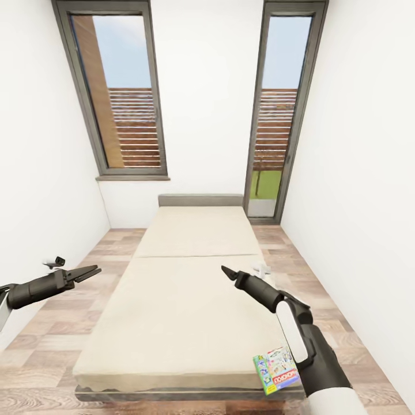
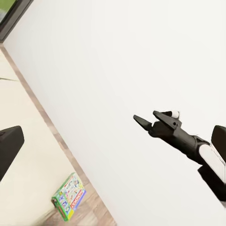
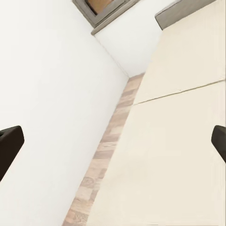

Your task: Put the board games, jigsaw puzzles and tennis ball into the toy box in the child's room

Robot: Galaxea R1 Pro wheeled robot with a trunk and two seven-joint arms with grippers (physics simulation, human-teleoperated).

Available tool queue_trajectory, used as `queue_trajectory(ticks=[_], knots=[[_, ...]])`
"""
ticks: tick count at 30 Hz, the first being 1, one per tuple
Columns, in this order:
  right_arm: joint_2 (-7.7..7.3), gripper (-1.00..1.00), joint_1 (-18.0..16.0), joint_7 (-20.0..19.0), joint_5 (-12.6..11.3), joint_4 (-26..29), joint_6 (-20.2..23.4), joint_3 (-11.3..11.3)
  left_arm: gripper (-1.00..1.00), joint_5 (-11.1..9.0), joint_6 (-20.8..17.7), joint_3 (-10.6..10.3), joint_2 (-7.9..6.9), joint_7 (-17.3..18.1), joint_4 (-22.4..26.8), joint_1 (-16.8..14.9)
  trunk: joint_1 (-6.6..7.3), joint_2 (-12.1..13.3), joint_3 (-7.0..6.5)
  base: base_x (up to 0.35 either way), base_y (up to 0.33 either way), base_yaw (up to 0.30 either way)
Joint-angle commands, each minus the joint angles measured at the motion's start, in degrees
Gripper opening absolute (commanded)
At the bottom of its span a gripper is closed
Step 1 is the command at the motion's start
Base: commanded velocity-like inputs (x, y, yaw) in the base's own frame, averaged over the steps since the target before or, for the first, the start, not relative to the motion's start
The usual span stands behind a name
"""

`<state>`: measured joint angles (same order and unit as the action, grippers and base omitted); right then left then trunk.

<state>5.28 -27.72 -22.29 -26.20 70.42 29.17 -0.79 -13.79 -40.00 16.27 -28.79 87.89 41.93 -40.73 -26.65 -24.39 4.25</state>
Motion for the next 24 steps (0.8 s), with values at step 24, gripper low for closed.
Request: queue_trajectory(ticks=[24], knots=[[-3.18,1.00,8.7,-5.8,-4.9,-0.2,1.0,-14.6,1.00,0.2,-0.5,0.0,-0.11,2.1,0.0,0.0,-0.01,-0.1,0.13,-0.126,-0.055,0.000]])
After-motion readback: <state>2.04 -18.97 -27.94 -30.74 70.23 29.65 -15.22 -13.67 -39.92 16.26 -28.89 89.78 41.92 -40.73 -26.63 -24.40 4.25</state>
